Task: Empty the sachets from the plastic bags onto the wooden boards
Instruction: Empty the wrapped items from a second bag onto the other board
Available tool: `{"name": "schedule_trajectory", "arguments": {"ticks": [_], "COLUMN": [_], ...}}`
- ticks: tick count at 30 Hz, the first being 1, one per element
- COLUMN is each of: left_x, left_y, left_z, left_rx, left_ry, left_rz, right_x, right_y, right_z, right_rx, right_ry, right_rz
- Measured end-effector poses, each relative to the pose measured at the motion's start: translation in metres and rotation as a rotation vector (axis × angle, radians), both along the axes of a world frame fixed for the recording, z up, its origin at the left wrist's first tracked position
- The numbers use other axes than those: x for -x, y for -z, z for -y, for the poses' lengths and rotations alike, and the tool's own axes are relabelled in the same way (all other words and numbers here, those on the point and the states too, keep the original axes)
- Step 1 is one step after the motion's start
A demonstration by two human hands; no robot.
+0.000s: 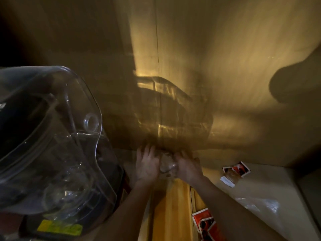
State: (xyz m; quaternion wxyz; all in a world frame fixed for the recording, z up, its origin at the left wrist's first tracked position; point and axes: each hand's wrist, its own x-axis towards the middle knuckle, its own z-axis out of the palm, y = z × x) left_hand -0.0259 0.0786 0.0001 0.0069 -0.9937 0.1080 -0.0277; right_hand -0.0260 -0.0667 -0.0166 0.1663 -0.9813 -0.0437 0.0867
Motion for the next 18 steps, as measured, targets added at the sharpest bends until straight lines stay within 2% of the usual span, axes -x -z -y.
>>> {"name": "schedule_trajectory", "arguments": {"ticks": [3,6,8,11,15,18], "left_x": [-0.001,-0.002,-0.004,-0.005,0.006,0.023], "left_y": [-0.007,-0.020,-0.032,-0.053,-0.082,-0.091], "left_z": [0.004,0.009,0.010,0.010,0.011,0.017], "left_rx": [0.041,0.070,0.098,0.229,0.463,0.839], "left_ry": [0.040,0.070,0.074,0.092,0.097,-0.015], "left_rz": [0.038,0.053,0.071,0.039,-0.191,-0.508], "right_x": [-0.001,-0.006,-0.008,-0.011,-0.010,-0.002], "right_y": [0.002,-0.004,-0.015,-0.034,-0.063,-0.070], "right_z": [-0.002,0.001,0.005,0.014,0.026,0.031], "right_rx": [-0.018,-0.143,-0.306,-0.657,-0.868,-0.918], "right_ry": [0.001,0.021,0.099,0.200,0.224,0.182], "right_rz": [0.102,0.175,0.136,0.015,0.004,-0.021]}}
